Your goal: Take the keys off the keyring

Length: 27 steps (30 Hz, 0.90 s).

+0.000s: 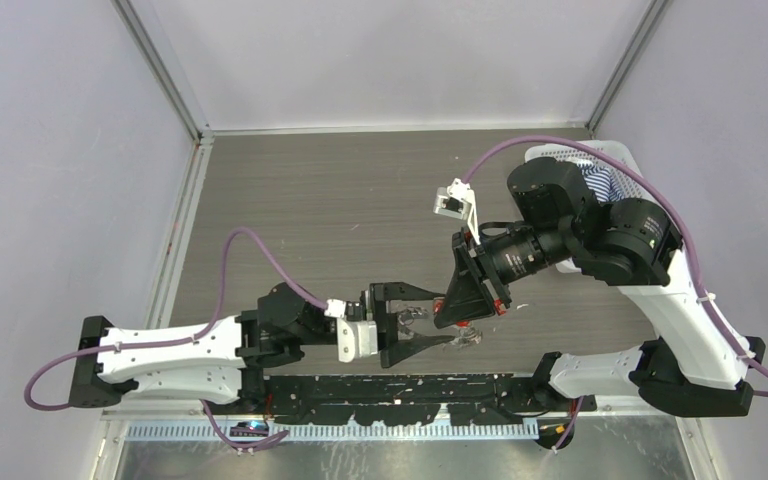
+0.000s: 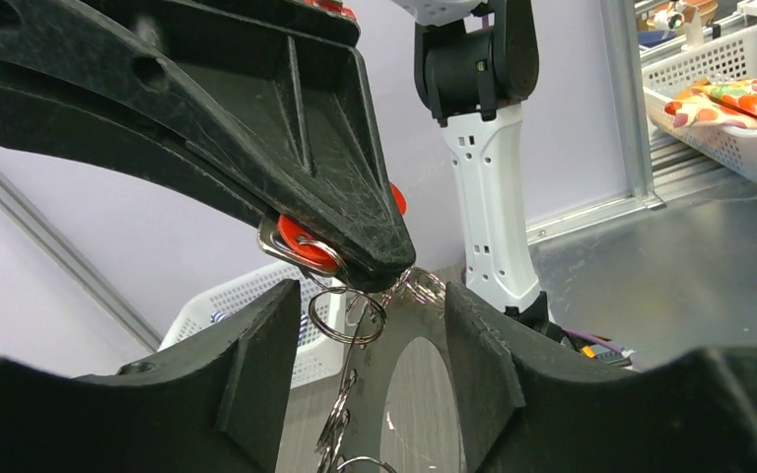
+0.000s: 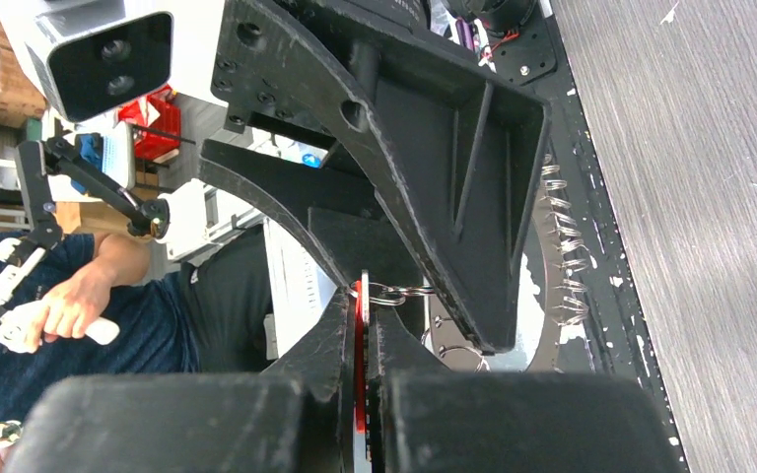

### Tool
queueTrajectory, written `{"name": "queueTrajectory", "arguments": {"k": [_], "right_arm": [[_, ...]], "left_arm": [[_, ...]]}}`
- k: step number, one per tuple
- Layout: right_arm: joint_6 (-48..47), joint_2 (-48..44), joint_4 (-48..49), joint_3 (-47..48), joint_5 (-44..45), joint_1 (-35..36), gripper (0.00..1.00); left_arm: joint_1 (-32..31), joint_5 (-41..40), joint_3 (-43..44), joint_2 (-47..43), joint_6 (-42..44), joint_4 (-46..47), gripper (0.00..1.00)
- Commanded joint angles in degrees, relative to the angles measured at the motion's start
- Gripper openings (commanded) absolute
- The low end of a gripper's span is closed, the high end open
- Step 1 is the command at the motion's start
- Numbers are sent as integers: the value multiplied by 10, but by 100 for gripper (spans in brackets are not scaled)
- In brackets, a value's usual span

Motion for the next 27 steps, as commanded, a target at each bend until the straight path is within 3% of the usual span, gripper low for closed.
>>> {"name": "queueTrajectory", "arguments": {"k": [1, 6, 22, 27], "right_arm": [[6, -9, 36, 11, -18, 3, 1], [6, -15, 35, 9, -11, 3, 1], [-2, -19, 10, 49, 24, 3, 1], [-2, -28, 14, 37, 36, 3, 1]], "left_arm": [[2, 6, 0, 5, 11, 31, 55], [1, 1, -5, 8, 12, 39, 45], [2, -54, -8, 35, 3, 35, 1], [2, -103, -9, 38, 4, 49, 1]]}}
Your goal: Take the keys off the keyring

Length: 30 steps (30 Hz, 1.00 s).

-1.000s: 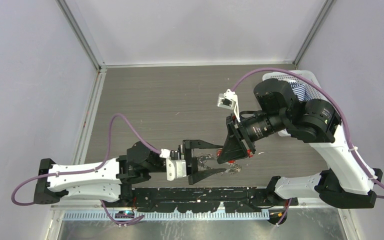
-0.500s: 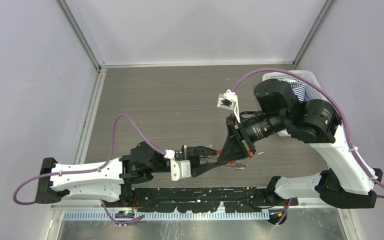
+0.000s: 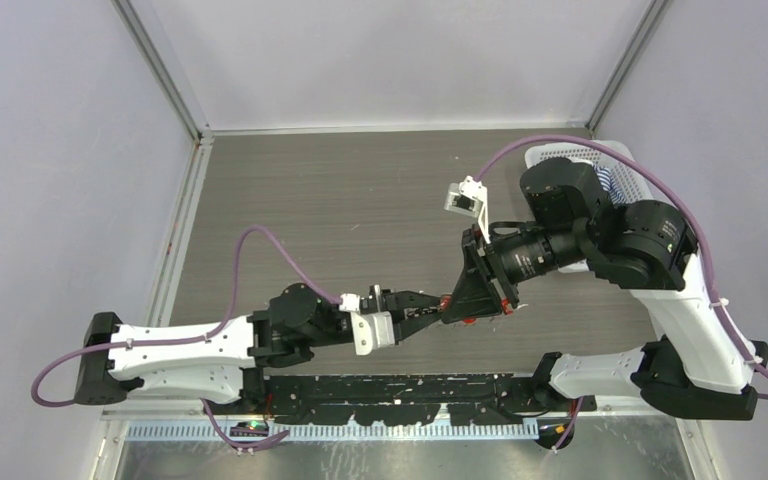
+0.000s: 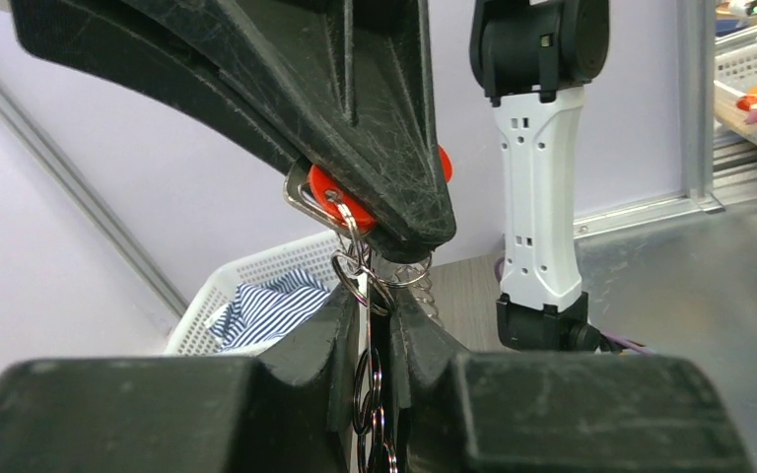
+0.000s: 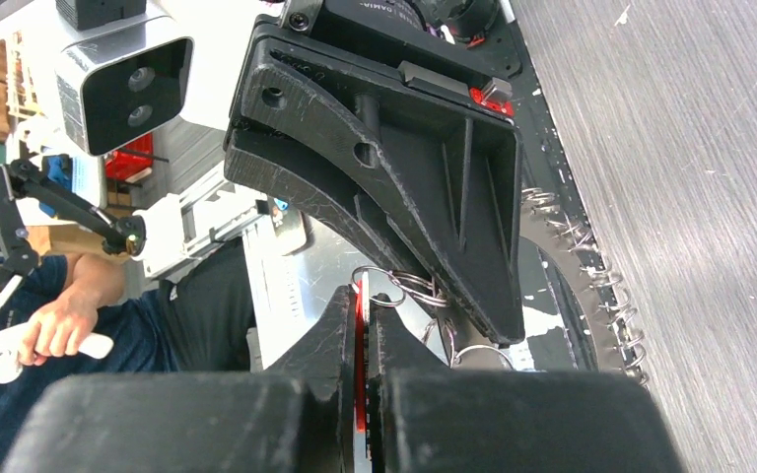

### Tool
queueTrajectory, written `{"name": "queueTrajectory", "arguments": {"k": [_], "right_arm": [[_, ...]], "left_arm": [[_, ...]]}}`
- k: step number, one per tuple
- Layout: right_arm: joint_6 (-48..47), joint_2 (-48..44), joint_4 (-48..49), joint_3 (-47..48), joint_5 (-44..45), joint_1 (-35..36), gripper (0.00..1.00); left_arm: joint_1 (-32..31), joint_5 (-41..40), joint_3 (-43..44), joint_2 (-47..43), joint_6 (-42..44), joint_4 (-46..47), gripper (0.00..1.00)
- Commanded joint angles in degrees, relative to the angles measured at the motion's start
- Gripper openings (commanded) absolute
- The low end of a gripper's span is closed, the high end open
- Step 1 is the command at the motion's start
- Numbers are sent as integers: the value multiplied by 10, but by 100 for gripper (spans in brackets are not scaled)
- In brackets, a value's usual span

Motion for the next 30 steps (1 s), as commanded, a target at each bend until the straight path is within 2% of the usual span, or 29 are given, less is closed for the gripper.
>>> {"name": "queueTrajectory", "arguments": {"k": [1, 5, 8, 16, 20, 30], "right_arm": [[-2, -25, 37, 15, 1, 2, 1], [-1, -36, 38, -1, 18, 2, 1], [2, -48, 47, -20, 34, 3, 1], [13, -69, 77, -64, 59, 2, 1], [21, -79, 89, -89, 68, 2, 1], [23, -85, 101, -110, 103, 3, 1]], "left_arm": [[1, -66, -5, 5, -1, 24, 1], [1, -153, -8, 2, -12, 40, 1], [1, -183, -12, -2, -21, 54, 1], [1, -227, -24, -11, -43, 101, 1], [1, -273, -36, -10, -46, 140, 1], [0, -293, -66, -10, -39, 242, 1]]}}
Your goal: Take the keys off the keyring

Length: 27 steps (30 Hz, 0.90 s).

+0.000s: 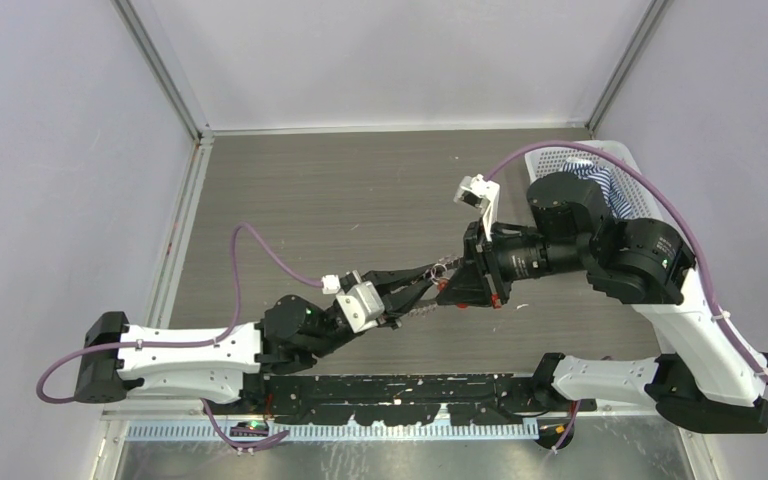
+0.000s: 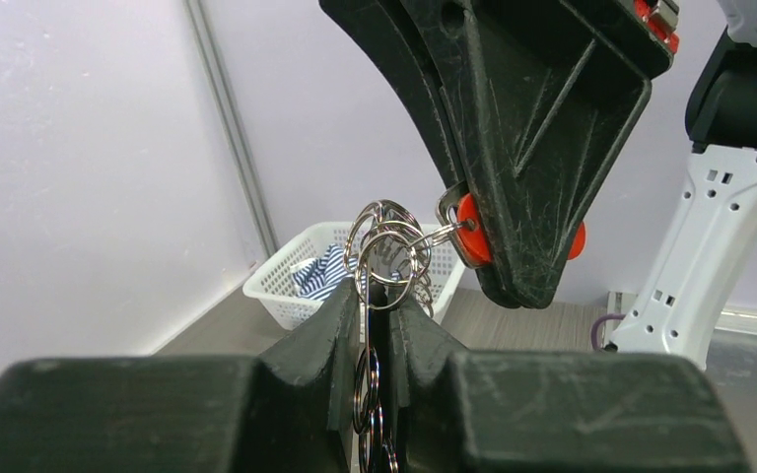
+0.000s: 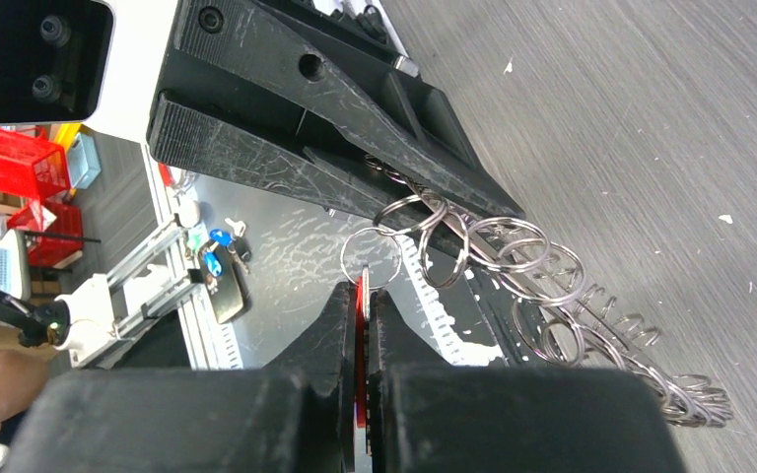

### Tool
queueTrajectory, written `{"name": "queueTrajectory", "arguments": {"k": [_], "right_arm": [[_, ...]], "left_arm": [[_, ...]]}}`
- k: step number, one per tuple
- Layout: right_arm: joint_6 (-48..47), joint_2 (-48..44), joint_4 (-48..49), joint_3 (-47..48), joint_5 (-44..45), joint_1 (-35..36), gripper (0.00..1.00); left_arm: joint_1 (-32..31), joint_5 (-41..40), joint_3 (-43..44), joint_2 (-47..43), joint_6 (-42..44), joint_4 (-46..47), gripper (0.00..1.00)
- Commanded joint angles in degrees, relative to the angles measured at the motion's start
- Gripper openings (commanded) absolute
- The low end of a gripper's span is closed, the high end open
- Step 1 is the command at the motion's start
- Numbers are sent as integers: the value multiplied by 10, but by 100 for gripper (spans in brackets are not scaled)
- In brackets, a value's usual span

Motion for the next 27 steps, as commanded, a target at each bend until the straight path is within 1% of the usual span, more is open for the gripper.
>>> {"name": "queueTrajectory", "arguments": {"k": [1, 9, 14, 17, 20, 27], "right_arm": [[2, -22, 4, 2, -3, 6, 1], [1, -44, 26, 9, 92, 5, 1], [2, -33, 26, 20, 75, 5, 1], [-6, -18, 13, 46, 60, 6, 1], [-10, -1, 1, 70, 51, 7, 1], [-12, 13, 21, 56, 43, 29, 1]], "left_arm": [[8, -64, -11, -14, -3, 113, 1], [8, -58, -28, -32, -22, 134, 0], [9, -49, -27, -32, -31, 123, 1], [9, -40, -24, -27, -30, 110, 1], [9, -50, -17, -26, -32, 86, 1], [10, -72, -10, -24, -51, 61, 1]]}}
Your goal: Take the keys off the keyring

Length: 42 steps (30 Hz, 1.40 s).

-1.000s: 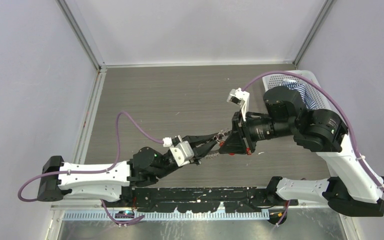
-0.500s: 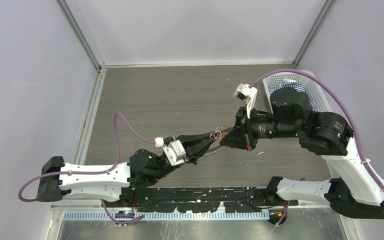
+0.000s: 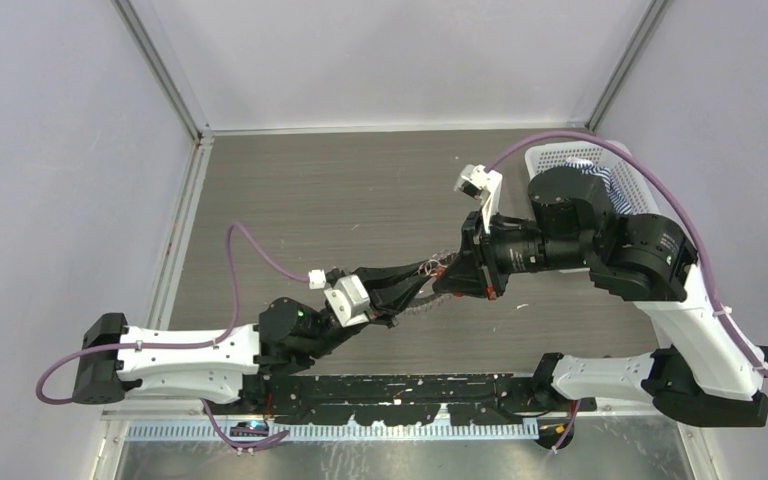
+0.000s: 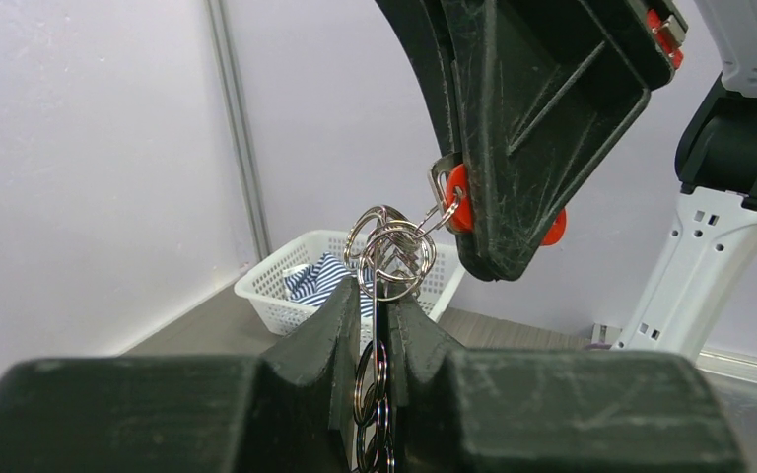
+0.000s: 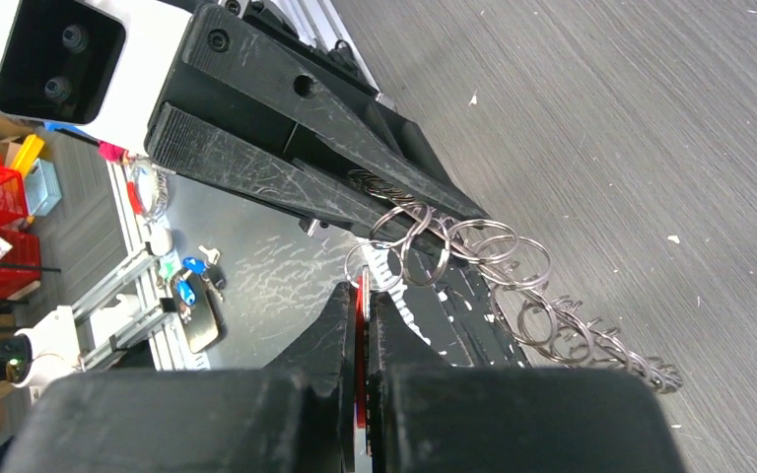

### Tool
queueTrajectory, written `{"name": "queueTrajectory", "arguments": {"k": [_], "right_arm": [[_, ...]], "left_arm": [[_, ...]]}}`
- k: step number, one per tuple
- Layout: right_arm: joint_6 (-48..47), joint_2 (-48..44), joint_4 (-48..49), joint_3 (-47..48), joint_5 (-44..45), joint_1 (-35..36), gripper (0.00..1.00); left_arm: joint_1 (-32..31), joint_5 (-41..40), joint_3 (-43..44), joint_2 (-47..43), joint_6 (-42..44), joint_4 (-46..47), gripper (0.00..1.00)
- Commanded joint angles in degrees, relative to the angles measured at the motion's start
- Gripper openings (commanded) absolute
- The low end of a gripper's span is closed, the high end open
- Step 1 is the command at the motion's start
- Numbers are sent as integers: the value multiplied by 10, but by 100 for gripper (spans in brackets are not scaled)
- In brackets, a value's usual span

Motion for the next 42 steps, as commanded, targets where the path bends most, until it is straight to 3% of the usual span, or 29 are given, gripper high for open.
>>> {"name": "queueTrajectory", "arguments": {"k": [1, 18, 33, 42], "right_arm": [[-8, -4, 19, 19, -20, 19, 1], [-16, 66, -32, 60, 80, 117, 1], [15, 84, -40, 41, 88, 131, 1], [25, 126, -37, 56, 85, 167, 1]], "left_arm": [[9, -51, 18, -15, -13, -1, 1], [14, 8, 2, -5, -36, -2, 0], [14, -48, -90, 10, -48, 265, 0], [14, -52, -93, 19, -31, 305, 0]]}}
